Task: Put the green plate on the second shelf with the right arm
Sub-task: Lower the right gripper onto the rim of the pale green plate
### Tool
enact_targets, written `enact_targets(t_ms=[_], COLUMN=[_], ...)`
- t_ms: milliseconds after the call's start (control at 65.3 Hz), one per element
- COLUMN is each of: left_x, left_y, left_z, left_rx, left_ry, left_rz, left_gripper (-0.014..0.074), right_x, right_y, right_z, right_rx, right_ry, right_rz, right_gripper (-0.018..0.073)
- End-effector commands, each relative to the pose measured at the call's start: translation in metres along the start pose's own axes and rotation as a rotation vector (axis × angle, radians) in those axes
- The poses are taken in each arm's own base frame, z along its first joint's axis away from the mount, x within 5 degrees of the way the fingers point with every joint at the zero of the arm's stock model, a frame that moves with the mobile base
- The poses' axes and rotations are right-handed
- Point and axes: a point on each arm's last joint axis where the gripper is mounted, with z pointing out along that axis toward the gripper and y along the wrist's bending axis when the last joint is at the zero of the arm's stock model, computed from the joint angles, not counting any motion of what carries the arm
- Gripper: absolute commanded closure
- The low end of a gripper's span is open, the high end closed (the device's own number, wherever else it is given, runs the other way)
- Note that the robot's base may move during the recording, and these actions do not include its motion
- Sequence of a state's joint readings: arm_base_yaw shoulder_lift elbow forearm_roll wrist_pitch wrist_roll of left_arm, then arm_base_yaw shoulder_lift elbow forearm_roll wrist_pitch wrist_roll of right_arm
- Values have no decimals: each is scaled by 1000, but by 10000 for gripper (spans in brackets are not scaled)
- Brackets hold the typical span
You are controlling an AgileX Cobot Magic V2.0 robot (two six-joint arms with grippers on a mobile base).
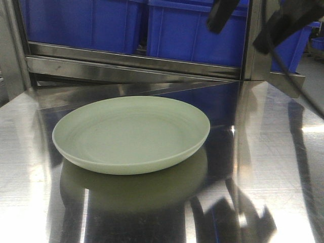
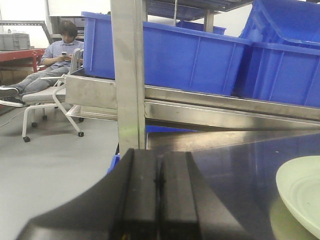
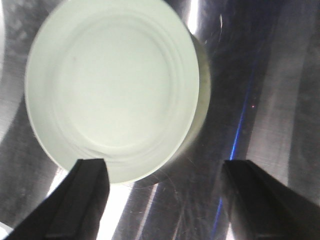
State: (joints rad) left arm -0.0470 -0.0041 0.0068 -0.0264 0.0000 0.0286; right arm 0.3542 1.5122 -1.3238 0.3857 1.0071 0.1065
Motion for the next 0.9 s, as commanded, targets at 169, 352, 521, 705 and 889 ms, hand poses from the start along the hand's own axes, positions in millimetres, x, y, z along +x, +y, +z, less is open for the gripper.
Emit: enact_targets(t_ms=[169, 352, 521, 705, 889], left_x=[5, 5, 5, 5, 5], left_y=[0, 0, 0, 0, 0], left_z=[-1, -1, -1, -1, -1], left_rx=[5, 5, 5, 5, 5], left_ry=[-57, -57, -57, -57, -57], left_rz=[-11, -11, -11, -11, -11], left_gripper=[466, 466, 466, 466, 466], right_x=[-14, -13, -12, -14, -14], right_y=[0, -7, -7, -9, -9], right_z=[31, 72, 95, 104, 110], right_rx=[-16, 9, 18, 18, 4], right_ry=[28, 129, 155, 146, 156], right_rz=[29, 49, 47, 59, 82], right_gripper=[-36, -36, -36, -33, 62])
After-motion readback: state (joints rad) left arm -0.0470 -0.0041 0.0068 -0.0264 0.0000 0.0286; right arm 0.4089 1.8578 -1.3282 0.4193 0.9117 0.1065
